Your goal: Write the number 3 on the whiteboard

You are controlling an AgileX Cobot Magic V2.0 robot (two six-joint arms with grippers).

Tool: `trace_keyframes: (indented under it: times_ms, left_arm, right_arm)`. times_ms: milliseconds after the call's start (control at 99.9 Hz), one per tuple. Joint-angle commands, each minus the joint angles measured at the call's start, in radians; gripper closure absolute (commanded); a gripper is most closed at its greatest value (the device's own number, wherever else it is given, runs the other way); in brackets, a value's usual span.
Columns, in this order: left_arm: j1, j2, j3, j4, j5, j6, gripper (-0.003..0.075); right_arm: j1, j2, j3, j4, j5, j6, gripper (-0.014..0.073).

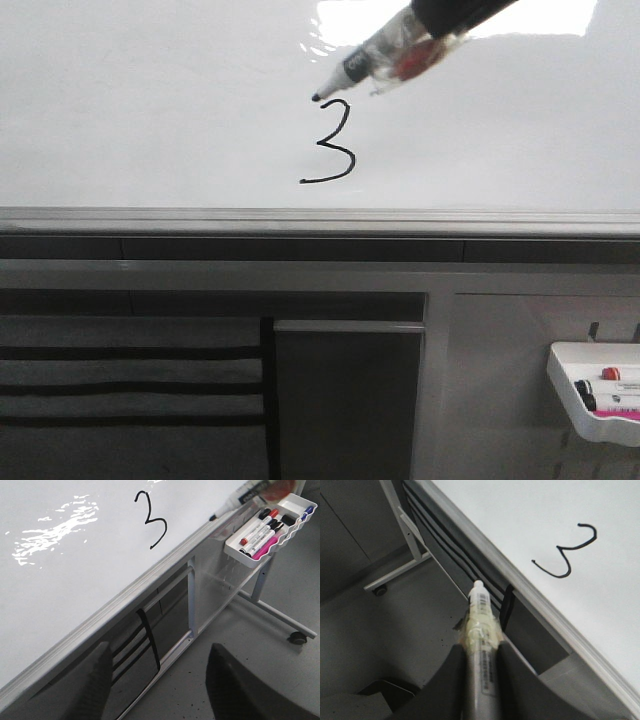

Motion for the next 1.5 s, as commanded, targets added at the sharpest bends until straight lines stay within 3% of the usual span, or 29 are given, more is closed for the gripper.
trace_keyframes:
  times_ms: [0, 130, 320, 581, 961, 1311, 1491]
  left_arm:
    - [0.003, -0.008, -0.027, -0.047, -0.055, -0.007, 0.0332]
    - [0.003, 0.005, -0.027, -0.090, -0.059, -0.007, 0.0332]
    - [-0.001, 0.077, -0.053, -0.140, 0.021, 0.129, 0.0332]
    - [-0.140, 0.238, -0.184, -0.138, 0.067, 0.326, 0.0332]
    - [-0.342, 0.437, -0.354, 0.013, 0.032, 0.341, 0.0332]
    - [-0.368, 0.498, -0.387, 0.027, -0.034, 0.344, 0.0337]
    - [-0.368, 0.498, -0.387, 0.027, -0.022, 0.344, 0.0478]
  right_arm:
    - [0.000, -0.047, 0.009, 0.019, -0.060, -0.047, 0.0536]
    - [0.000, -0.049, 0.018, 0.019, -0.060, -0.128, 0.0536]
    - [0.002, -0.049, 0.018, 0.041, -0.094, -0.425, 0.0536]
    - [0.108, -0.047, 0.018, 0.051, -0.156, -0.658, 0.0536]
    - [0.160, -0.017, 0.018, 0.051, -0.210, -0.662, 0.0536]
    - [0.160, -0.017, 0.018, 0.051, -0.212, -0.662, 0.0536]
    - [0.160, -0.017, 0.018, 0.051, -0.212, -0.662, 0.0536]
